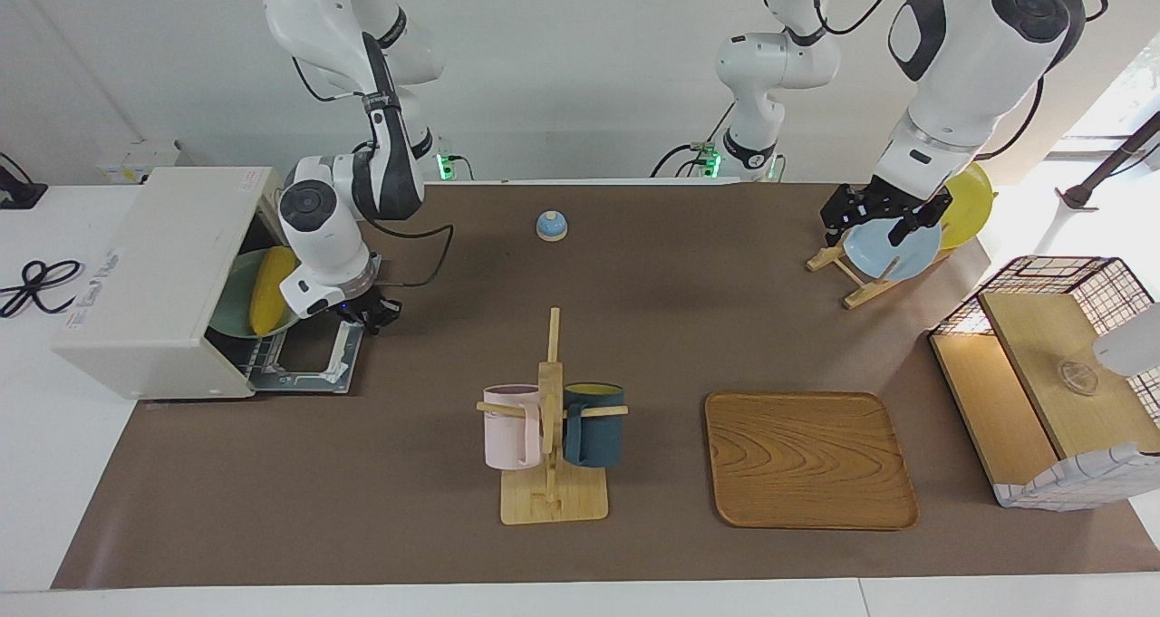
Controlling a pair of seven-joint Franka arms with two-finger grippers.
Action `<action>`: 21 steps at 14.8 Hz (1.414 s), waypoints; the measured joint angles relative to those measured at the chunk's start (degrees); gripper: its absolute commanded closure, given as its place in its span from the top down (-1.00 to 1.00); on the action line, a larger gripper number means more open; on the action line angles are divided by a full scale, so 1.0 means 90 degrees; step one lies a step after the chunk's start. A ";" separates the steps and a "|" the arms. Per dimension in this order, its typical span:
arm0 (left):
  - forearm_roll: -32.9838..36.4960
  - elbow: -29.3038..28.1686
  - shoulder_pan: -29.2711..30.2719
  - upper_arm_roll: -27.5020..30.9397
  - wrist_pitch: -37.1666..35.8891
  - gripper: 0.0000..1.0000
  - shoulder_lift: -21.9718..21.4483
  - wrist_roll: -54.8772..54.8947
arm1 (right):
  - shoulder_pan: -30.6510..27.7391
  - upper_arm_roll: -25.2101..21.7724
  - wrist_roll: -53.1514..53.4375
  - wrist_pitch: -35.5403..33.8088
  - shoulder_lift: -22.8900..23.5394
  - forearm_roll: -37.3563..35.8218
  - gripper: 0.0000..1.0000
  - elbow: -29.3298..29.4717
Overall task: Put corn in oven
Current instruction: 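Withdraw the right gripper and push the oven door closed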
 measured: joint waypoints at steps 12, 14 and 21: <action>0.0000 0.0000 0.0000 0.0000 0.0000 1.00 0.0000 0.0000 | 0.0049 0.0155 -0.0325 -0.1638 -0.0129 -0.1052 -1.00 0.0943; 0.0000 0.0000 0.0001 0.0000 0.0000 1.00 0.0000 0.0000 | -0.0077 0.0107 -0.0797 -0.2196 -0.0306 -0.1063 -1.00 0.1356; 0.0000 0.0000 0.0001 0.0000 0.0000 1.00 0.0000 0.0000 | -0.1069 0.0002 -0.2413 -0.2519 -0.0930 -0.1185 -0.90 0.1631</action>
